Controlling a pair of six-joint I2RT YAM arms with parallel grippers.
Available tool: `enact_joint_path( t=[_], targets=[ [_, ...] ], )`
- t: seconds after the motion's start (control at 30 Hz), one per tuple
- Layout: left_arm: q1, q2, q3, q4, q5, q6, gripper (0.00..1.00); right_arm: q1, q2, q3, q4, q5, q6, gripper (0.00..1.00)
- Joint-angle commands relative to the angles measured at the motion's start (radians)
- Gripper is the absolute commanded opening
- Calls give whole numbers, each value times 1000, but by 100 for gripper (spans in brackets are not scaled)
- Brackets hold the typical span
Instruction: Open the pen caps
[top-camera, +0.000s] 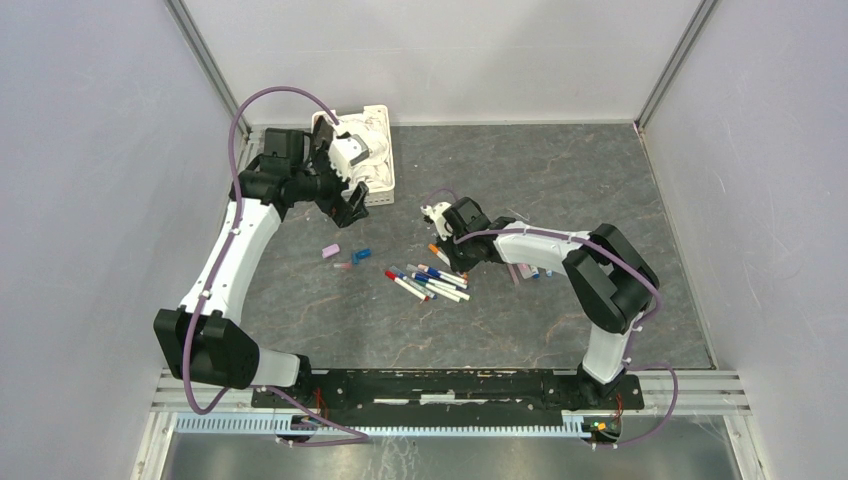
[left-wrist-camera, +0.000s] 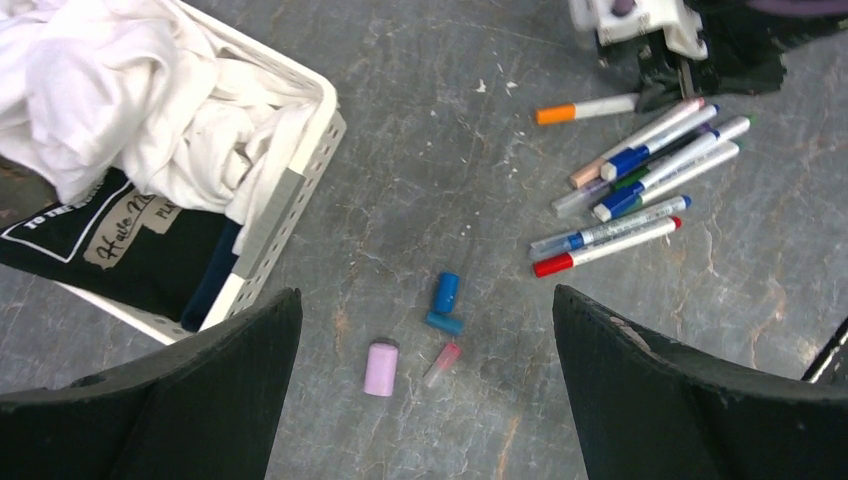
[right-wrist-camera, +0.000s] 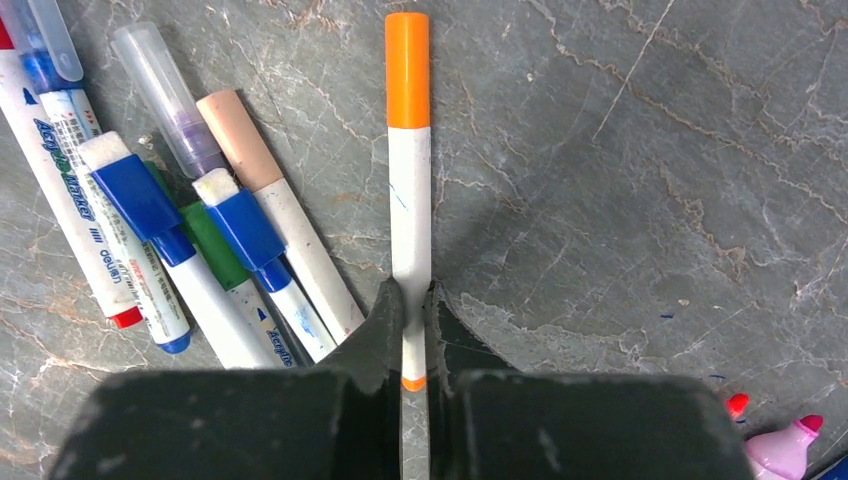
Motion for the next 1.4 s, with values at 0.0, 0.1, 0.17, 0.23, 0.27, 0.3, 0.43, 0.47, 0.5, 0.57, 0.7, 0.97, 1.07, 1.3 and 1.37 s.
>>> enact_joint_path(
  t=[0.0, 0.1, 0.17, 0.23, 0.27, 0.3, 0.43, 0.47, 0.5, 0.57, 0.7, 0.97, 1.07, 1.3, 1.37],
  targets=[
    [2, -11, -24, -73, 119, 135, 100, -28, -34, 0, 7, -29, -7, 1],
    [2, -12, -53, -146, 198, 261, 100, -48, -74, 36, -17, -101, -4, 0],
    [2, -15, -79, -195, 239, 359, 100, -58, -96, 63, -38, -163, -1, 0],
    [1, -19, -102, -236, 270, 456, 100, -65, -113, 93, -69, -243, -3, 0],
    [0, -21, -113, -257, 286, 496, 100, -65, -118, 109, -87, -273, -4, 0],
    [0, -21, -122, -274, 300, 542, 100, -66, -123, 119, -99, -319, -3, 0],
    [-17, -34, -163, -300, 335, 667, 100, -65, -116, 152, -147, -536, -1, 0],
    [-26, -40, -177, -299, 339, 707, 100, -63, -114, 152, -148, -598, 1, 0],
    [-39, -49, -190, -300, 339, 740, 100, -62, -113, 149, -146, -644, 8, 0],
    [-63, -60, -215, -288, 323, 788, 100, -60, -112, 146, -136, -709, 30, 0],
    [-105, -90, -279, -216, 264, 844, 100, -48, -91, 147, -107, -812, 78, 0],
    [-177, -100, -305, -176, 206, 900, 94, -7, -39, 166, -51, -910, 137, 0],
    [-199, -89, -308, -179, 189, 910, 89, 1, -19, 183, -52, -925, 145, 0],
    [-273, -51, -343, -199, 128, 912, 70, 6, 11, 221, -73, -946, 141, 0],
    [-282, -46, -346, -197, 123, 908, 63, 7, 18, 230, -85, -945, 135, 0]
  ],
)
